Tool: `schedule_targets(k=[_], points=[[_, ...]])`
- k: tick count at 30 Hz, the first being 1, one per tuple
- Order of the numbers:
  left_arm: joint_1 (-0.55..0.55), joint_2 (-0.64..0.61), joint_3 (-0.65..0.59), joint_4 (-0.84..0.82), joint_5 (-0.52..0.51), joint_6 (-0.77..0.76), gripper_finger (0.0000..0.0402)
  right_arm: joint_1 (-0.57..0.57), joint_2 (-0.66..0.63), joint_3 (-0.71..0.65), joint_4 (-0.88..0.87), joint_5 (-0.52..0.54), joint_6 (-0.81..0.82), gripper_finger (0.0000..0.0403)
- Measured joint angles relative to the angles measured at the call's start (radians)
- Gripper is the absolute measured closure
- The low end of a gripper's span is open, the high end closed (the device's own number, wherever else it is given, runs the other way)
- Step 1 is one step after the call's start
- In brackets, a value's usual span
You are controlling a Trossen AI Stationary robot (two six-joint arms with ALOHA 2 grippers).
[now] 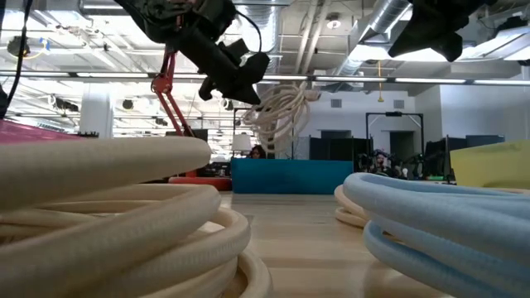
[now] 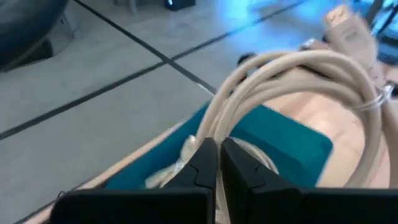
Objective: Sort HDMI cables
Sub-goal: Put the brown HDMI cable into the blue bin
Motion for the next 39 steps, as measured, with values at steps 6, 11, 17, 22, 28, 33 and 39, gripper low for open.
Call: schedule_targets(k=[6,11,17,22,28,33,39], points=[[0.042,0.041,0.034,0.030,0.052,-0.001,0.0395,0.000,0.000,0.000,0.004,0.019,0.000,0.0403],[0.059,0.103,0.124,-0.009,0.095,0.046,0.0395,-0.007,0.000,0.000,0.003,0.020,0.000,0.0403],[0.071,0.161,0.223,-0.101,0.105,0.078,0.0395,-0.013,0.000,0.000,0.001,0.019,0.000,0.0403],[0.093,0.204,0.227,-0.127,0.107,0.078,0.0395,-0.013,0.000,0.000,-0.001,0.019,0.000,0.0403],[0.110,0.263,0.227,-0.138,0.124,0.076,0.0395,-0.013,0.000,0.000,-0.001,0.019,0.000,0.0403],[0.113,0.285,0.227,-0.137,0.131,0.075,0.0390,-0.013,0.000,0.000,-0.005,0.019,-0.001,0.0403],[0.112,0.272,0.227,-0.114,0.132,0.133,0.0342,-0.013,0.000,0.000,-0.027,0.019,0.000,0.0403]])
